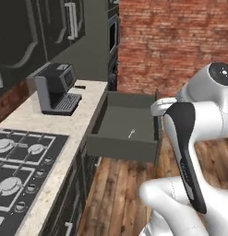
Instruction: Organize the utensils by type. Pick up the wooden spoons from the counter and place them in the open cabinet. Then pick up the metallic utensils from the counter and place them in the open drawer.
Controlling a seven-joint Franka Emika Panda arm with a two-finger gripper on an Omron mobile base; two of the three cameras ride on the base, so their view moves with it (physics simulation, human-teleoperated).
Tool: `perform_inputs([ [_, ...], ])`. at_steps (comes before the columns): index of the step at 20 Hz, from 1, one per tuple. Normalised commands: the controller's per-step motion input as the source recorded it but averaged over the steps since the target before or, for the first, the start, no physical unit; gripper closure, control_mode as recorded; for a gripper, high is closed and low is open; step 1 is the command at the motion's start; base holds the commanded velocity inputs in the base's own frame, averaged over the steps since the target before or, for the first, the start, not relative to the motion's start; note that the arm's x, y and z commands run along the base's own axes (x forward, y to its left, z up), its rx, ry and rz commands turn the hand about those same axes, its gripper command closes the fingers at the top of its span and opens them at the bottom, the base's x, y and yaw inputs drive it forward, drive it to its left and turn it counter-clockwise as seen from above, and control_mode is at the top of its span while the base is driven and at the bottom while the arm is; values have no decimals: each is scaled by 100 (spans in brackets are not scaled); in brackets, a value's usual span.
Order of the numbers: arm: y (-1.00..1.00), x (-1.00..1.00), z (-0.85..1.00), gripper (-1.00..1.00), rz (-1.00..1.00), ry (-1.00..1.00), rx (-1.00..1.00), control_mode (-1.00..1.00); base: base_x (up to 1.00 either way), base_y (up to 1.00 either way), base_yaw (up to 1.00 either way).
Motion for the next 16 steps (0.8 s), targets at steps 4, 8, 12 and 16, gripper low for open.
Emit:
perform_inputs([
  [4, 0, 0, 0, -100, 0, 0, 0, 100, -23, 0, 100],
  [8, 0, 0, 0, -100, 0, 0, 0, 100, -21, 0, 100],
  [12, 0, 0, 0, -100, 0, 0, 0, 100, -23, 0, 100],
  [16, 0, 0, 0, -100, 0, 0, 0, 100, -18, 0, 100],
])
